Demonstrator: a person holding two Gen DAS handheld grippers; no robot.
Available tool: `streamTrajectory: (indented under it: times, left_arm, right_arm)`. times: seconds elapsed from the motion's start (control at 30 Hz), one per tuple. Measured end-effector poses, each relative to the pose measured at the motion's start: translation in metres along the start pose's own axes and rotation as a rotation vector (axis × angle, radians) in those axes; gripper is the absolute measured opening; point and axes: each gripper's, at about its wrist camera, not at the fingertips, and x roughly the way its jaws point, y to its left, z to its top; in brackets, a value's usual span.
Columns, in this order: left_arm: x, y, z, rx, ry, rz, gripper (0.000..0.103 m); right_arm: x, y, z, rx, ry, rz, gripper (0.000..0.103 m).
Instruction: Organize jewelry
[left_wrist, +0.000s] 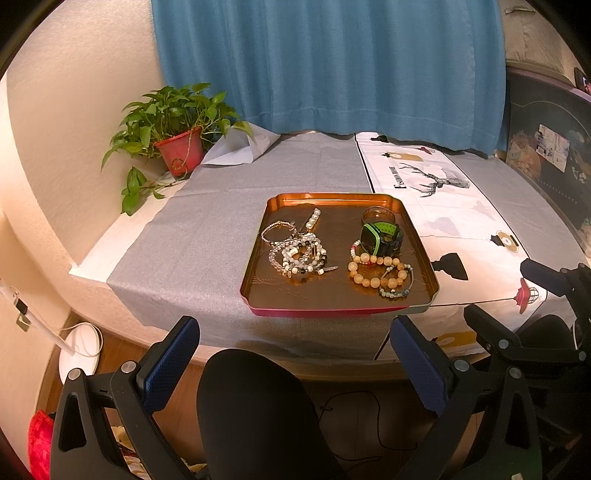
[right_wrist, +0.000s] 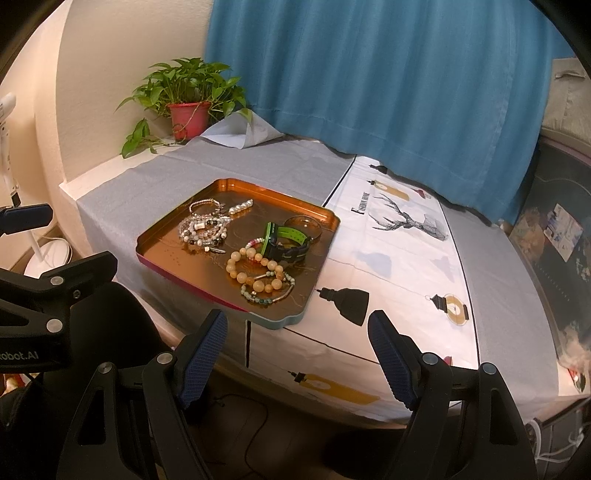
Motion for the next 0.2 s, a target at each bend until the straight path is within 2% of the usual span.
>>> streamTrajectory:
  times: [0.2]
  left_arm:
    - [0.0014, 0.0008, -0.0023, -0.009, 0.001, 0.003, 0.103]
  right_arm:
    - [0.0001, 0.0008, 0.0003, 0.002, 0.000, 0.002, 0.079]
